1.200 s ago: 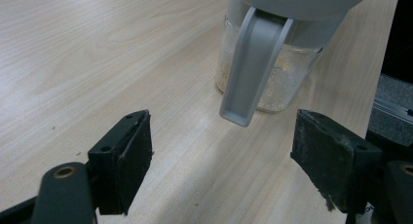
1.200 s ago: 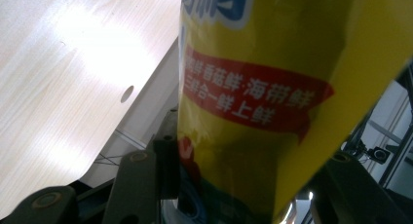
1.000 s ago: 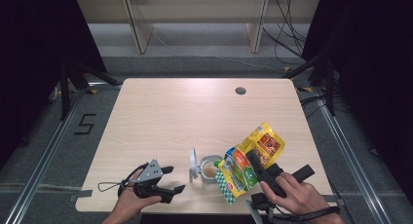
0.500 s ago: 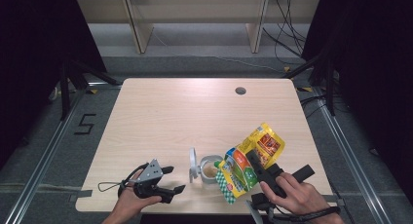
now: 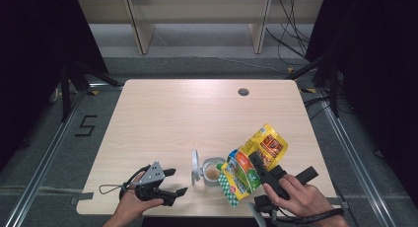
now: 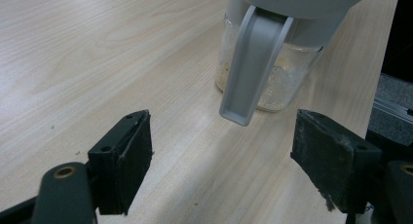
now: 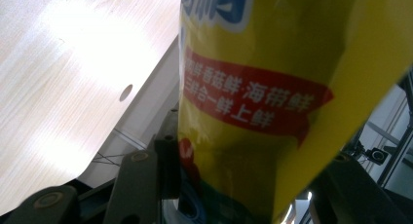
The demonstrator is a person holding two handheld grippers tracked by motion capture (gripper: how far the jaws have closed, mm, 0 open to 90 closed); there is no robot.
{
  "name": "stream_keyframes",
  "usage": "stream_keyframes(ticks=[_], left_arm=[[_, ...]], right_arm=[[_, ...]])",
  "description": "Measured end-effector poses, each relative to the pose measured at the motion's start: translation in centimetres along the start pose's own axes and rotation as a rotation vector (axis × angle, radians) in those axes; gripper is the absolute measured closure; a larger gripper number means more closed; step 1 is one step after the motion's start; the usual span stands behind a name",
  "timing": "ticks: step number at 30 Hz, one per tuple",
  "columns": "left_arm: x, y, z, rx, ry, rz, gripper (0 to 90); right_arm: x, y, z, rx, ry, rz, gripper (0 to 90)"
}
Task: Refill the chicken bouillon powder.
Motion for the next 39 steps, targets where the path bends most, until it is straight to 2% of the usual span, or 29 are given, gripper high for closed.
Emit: stream_keyframes(ticks=[1, 3, 8, 9, 11, 12, 16, 18, 20, 21, 24, 25, 26, 31, 33, 39], left_arm=[[0.00, 0.00, -0.01, 0.000, 0.000, 0.001, 22.0], [-0.02, 0.00, -0.02, -0.001, 0.000, -0.001, 22.0], [-0.01, 0.01, 0.00, 0.000, -0.001, 0.002, 22.0], [-0.01, 0.01, 0.00, 0.000, -0.001, 0.001, 22.0], [-0.01, 0.01, 0.00, 0.000, 0.000, 0.001, 22.0], [-0.09, 0.06, -0.01, 0.002, -0.001, 0.019, 22.0], [-0.06, 0.08, 0.01, 0.003, -0.004, 0.019, 22.0], [0.08, -0.01, 0.06, 0.001, -0.009, -0.006, 22.0], [0.05, 0.00, 0.04, 0.001, -0.009, -0.003, 22.0], [-0.05, 0.07, 0.01, 0.002, -0.004, 0.016, 22.0], [-0.06, 0.08, 0.01, 0.003, -0.004, 0.017, 22.0], [-0.03, 0.06, 0.03, 0.004, -0.006, 0.013, 22.0], [-0.05, 0.08, 0.01, 0.003, -0.005, 0.017, 22.0], [-0.09, 0.04, -0.02, -0.001, -0.003, 0.017, 22.0], [-0.02, 0.06, 0.02, 0.005, -0.007, 0.011, 22.0], [-0.02, 0.04, 0.04, 0.000, -0.012, 0.010, 22.0]], right_arm=[[0.13, -0.09, -0.06, -0.006, 0.005, -0.030, 55.0], [-0.02, 0.10, 0.02, 0.002, 0.001, -0.002, 55.1], [-0.08, 0.12, -0.04, -0.001, 0.004, 0.007, 55.1], [0.00, 0.15, 0.01, 0.005, 0.003, -0.005, 55.1], [-0.03, 0.13, 0.00, 0.004, 0.004, 0.001, 55.1], [-0.04, 0.12, 0.00, 0.003, 0.004, 0.000, 55.2], [-0.07, 0.12, -0.01, 0.002, 0.004, 0.001, 55.2], [-0.11, 0.14, 0.02, 0.003, 0.006, 0.002, 55.2], [-0.23, 0.15, -0.01, -0.001, 0.008, 0.009, 55.2], [-0.24, 0.16, 0.00, 0.000, 0.009, 0.010, 55.4], [-0.26, 0.23, 0.01, -0.001, 0.009, 0.012, 55.8], [-0.10, 0.14, -0.03, -0.007, 0.013, -0.016, 55.8], [-0.12, 0.16, -0.02, -0.007, 0.016, -0.019, 55.9], [-0.09, 0.19, 0.01, -0.006, 0.017, -0.018, 55.9], [-0.25, 0.33, 0.08, 0.002, 0.012, 0.012, 56.0], [-0.28, 0.38, 0.05, 0.002, 0.010, 0.010, 56.0]])
Point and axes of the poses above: each handheld gripper's, and its own axes: z roughly backward along the jaws, y roughly out of its underside, x roughly to its left, the point moved 6 cm from there along -z, roughly forward along the jaws, and after that the axes turned 8 degrees about z, right-handed, at the moved point
